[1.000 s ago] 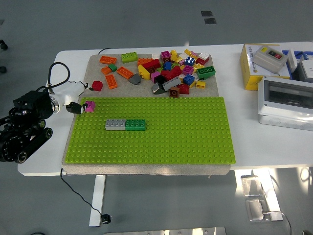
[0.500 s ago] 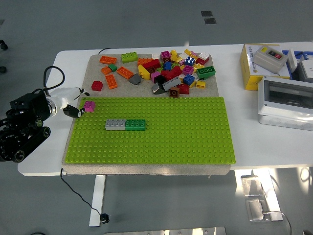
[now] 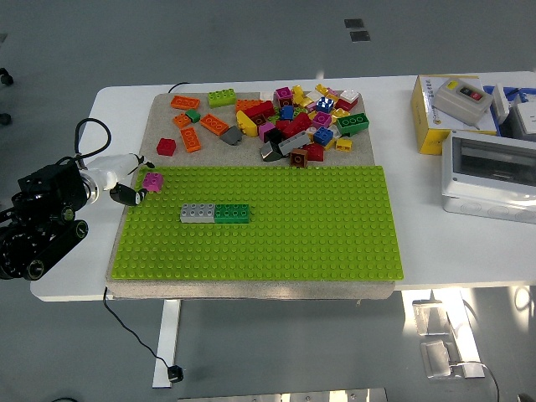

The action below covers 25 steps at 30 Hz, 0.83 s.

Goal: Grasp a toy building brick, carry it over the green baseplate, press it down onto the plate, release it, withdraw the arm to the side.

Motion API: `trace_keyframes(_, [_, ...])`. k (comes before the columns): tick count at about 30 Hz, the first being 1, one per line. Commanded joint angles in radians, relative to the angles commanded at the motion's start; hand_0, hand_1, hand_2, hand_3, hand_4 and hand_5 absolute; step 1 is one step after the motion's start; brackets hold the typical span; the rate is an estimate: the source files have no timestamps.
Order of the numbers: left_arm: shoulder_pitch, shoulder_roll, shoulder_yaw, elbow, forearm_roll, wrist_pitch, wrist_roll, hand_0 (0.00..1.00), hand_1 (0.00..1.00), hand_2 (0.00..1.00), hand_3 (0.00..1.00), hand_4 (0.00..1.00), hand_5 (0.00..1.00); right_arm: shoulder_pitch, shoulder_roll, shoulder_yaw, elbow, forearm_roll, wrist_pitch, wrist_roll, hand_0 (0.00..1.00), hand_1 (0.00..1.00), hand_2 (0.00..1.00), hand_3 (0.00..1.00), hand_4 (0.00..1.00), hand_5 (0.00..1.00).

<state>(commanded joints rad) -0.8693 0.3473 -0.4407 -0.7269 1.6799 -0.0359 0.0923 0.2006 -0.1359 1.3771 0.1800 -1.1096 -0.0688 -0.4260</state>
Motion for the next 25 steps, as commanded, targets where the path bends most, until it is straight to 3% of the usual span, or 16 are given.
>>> trace_keyframes(25, [0.006,-0.020,-0.001,0.040,-0.032,0.025,-0.016,0.998,0.980,0.998,0.863,0.522,0.159,0.004,0.003,-0.004,0.000,0.000,0.002,-0.001,0.647,0.566,0.636,0.767,0.411,0.998])
